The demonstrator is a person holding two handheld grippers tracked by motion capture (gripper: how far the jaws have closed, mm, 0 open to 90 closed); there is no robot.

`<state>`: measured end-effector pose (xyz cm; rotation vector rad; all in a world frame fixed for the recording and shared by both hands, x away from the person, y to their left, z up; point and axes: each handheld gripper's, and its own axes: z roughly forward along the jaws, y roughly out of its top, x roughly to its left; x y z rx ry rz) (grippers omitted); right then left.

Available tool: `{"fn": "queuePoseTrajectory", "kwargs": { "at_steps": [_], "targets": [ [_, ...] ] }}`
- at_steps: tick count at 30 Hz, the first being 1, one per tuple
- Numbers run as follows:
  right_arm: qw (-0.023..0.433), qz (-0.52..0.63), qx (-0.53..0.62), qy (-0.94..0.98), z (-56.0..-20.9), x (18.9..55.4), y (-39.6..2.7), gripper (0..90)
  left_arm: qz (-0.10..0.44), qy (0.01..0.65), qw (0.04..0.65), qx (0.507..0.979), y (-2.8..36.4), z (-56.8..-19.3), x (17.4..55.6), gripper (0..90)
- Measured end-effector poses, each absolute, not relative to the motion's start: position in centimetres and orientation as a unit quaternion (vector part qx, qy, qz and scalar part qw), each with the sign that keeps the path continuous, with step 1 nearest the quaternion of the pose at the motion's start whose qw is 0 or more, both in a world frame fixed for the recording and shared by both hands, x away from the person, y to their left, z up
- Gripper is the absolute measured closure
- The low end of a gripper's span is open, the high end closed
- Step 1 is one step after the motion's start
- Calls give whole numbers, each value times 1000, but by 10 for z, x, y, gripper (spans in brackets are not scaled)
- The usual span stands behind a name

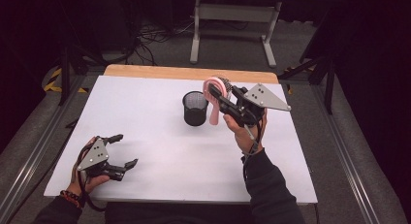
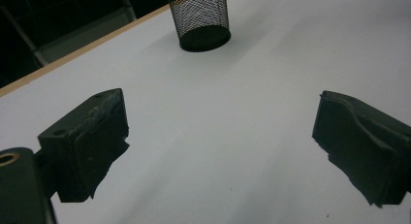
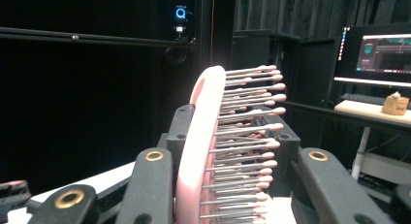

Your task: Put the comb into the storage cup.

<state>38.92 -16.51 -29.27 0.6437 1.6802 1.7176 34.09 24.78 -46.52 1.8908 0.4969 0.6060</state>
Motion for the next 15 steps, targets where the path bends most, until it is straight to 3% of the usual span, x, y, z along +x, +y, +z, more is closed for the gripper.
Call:
{"fn": "queuePoseTrajectory", "kwargs": {
  "at_steps": [15],
  "targets": [
    [326, 656, 246, 635, -278, 413, -146, 632, 249, 211, 522, 788, 247, -466, 342, 68]
  ]
}}
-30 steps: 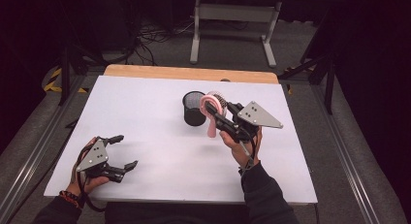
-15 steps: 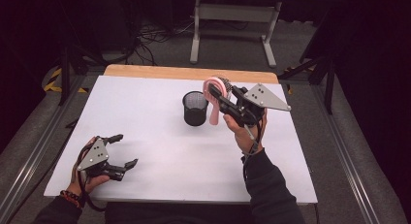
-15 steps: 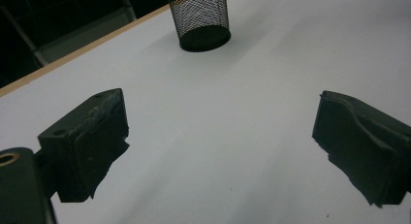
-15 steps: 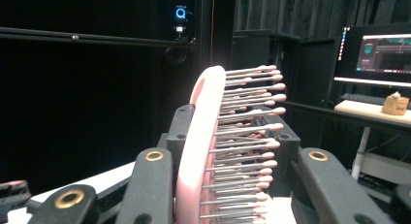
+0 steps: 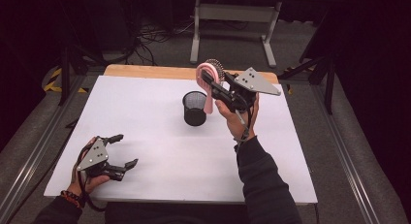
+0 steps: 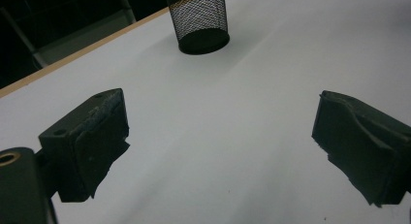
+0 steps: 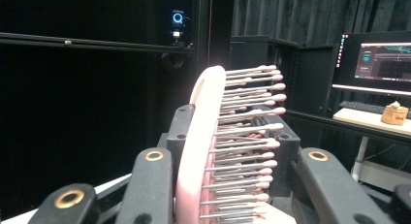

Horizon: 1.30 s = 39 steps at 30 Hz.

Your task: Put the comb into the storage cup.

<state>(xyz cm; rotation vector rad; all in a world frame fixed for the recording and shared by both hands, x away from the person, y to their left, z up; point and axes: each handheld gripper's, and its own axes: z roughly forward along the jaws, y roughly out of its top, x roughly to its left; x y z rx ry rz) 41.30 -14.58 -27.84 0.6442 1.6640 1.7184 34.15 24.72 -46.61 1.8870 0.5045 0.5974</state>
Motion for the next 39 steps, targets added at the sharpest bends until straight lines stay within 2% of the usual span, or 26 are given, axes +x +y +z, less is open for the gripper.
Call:
{"fn": "queuePoseTrajectory", "kwargs": {
  "at_steps": [33, 39],
  "targets": [
    [345, 640, 267, 632, -285, 462, -121, 632, 245, 209, 529, 785, 249, -466, 343, 71],
    [337, 643, 278, 629, -292, 469, -120, 633, 246, 209, 530, 785, 249, -466, 343, 68]
  ]
}}
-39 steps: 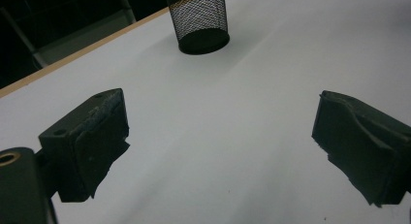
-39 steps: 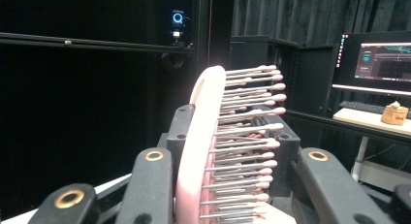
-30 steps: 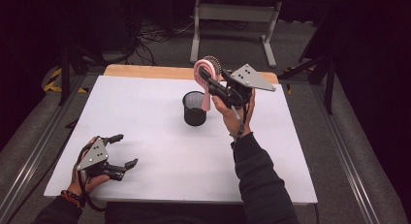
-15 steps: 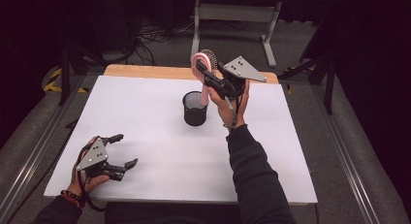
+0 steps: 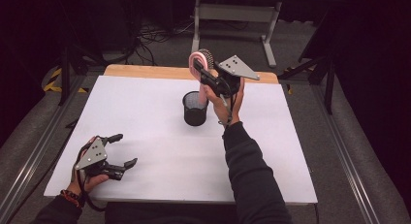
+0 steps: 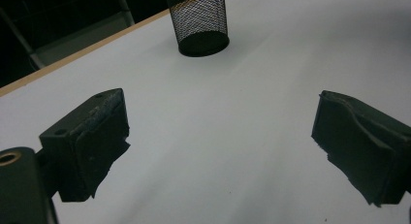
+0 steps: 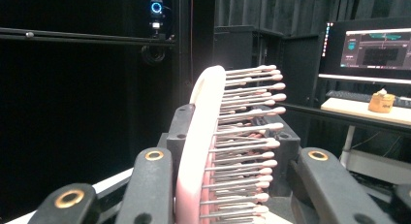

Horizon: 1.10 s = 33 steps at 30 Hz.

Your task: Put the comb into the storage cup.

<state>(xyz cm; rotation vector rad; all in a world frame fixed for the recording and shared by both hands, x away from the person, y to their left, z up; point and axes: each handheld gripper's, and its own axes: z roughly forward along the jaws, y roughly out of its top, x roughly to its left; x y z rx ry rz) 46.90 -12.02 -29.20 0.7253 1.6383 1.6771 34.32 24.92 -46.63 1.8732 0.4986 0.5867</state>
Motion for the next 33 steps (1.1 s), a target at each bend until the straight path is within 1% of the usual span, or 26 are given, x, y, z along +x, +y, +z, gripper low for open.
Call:
{"fn": "queuePoseTrajectory", "kwargs": {
  "at_steps": [3, 11, 15, 20, 21, 33],
  "targets": [
    [323, 657, 291, 616, -297, 475, -122, 633, 244, 207, 529, 786, 248, -467, 343, 67],
    [329, 646, 296, 622, -305, 483, -119, 633, 244, 208, 533, 783, 250, -466, 343, 68],
    [320, 650, 303, 620, -308, 484, -116, 633, 243, 207, 534, 783, 250, -466, 342, 68],
    [324, 639, 298, 631, -314, 485, -114, 632, 241, 206, 535, 783, 250, -466, 342, 67],
    [317, 644, 304, 627, -315, 484, -113, 632, 242, 206, 533, 784, 250, -466, 343, 67],
    [303, 630, 316, 641, -338, 483, -112, 632, 241, 206, 530, 786, 249, -466, 343, 67]
  ]
}}
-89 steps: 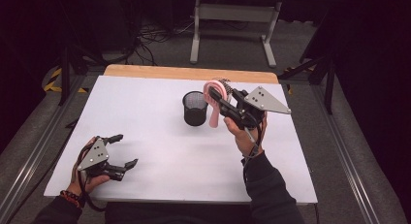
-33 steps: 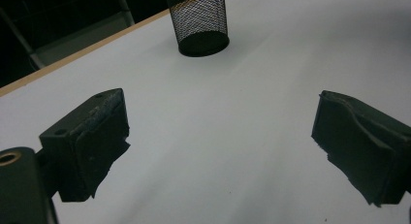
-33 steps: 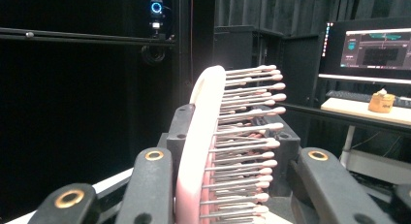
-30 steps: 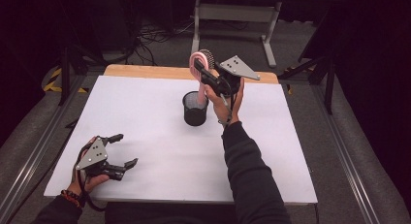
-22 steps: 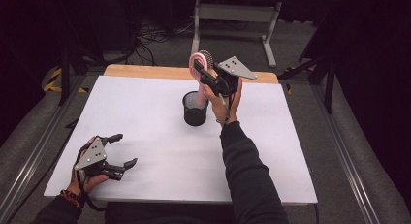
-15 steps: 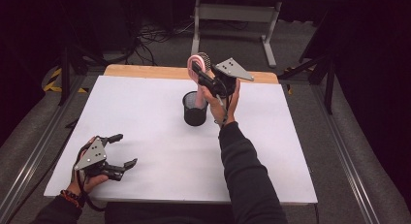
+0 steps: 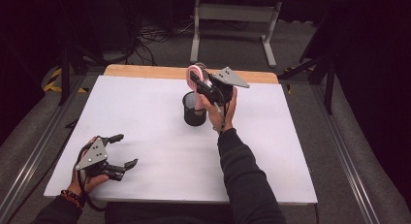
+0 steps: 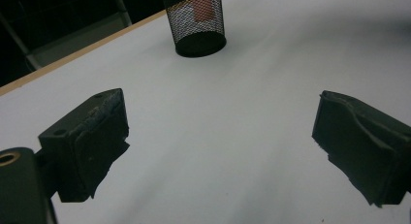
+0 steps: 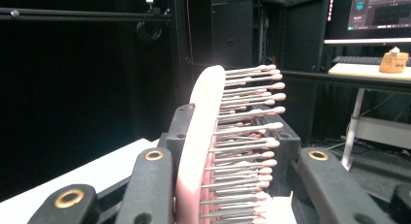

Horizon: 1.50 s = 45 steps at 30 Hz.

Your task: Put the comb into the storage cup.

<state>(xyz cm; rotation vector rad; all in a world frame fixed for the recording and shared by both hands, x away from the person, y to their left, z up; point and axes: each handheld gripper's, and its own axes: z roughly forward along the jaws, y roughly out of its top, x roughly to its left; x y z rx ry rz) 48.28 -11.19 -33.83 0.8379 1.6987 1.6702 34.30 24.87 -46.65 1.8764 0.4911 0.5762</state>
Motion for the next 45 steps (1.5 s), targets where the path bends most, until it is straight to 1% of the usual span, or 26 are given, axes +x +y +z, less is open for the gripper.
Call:
{"fn": "queuePoseTrajectory", "kwargs": {
  "at_steps": [11, 16, 22, 29, 31, 38, 45],
  "targets": [
    [282, 630, 334, 642, -364, 486, -120, 629, 241, 207, 529, 787, 249, -467, 344, 68],
    [283, 633, 336, 637, -365, 483, -122, 627, 243, 206, 528, 787, 248, -466, 343, 68],
    [273, 641, 338, 633, -368, 483, -126, 618, 243, 207, 528, 787, 248, -466, 343, 68],
    [281, 633, 341, 636, -372, 482, -128, 611, 243, 207, 527, 788, 248, -467, 343, 68],
    [279, 629, 343, 639, -374, 482, -129, 587, 242, 207, 526, 788, 248, -467, 343, 68],
    [277, 625, 347, 642, -378, 481, -131, 559, 241, 207, 525, 789, 248, -467, 344, 68],
    [286, 615, 354, 644, -379, 480, -129, 477, 240, 207, 523, 791, 248, -467, 344, 68]
  ]
}}
